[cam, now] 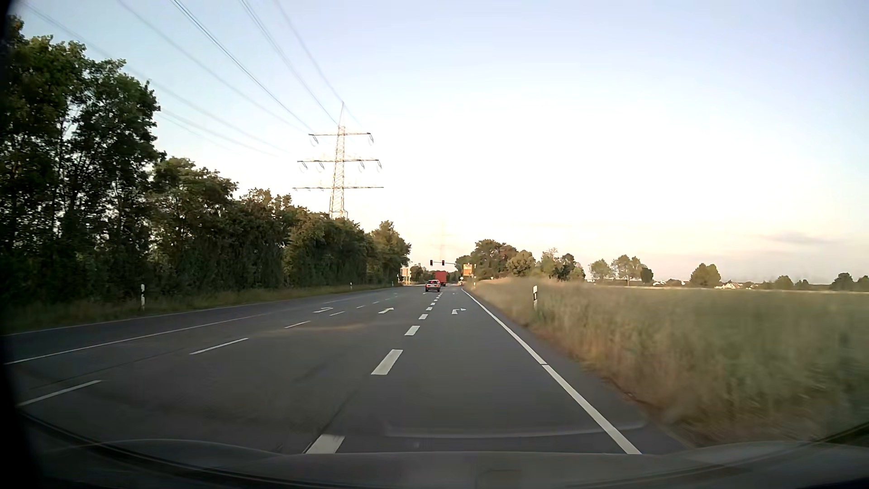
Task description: Follow the waypoints while adhering to traffic rules and regulations
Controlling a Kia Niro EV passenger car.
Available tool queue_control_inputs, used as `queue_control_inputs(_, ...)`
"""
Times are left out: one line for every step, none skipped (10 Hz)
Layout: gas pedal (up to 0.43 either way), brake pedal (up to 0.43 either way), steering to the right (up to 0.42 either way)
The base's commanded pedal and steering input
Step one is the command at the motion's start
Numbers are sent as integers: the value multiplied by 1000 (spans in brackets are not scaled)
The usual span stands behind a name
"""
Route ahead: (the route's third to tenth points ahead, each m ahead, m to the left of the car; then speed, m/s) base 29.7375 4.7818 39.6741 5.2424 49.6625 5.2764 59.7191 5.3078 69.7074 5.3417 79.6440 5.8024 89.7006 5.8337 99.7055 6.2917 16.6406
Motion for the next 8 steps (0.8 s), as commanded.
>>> queue_control_inputs(0,30,-3)
queue_control_inputs(0,37,-2)
queue_control_inputs(0,37,-1)
queue_control_inputs(0,37,-1)
queue_control_inputs(0,37,0)
queue_control_inputs(0,37,1)
queue_control_inputs(0,43,1)
queue_control_inputs(0,43,1)
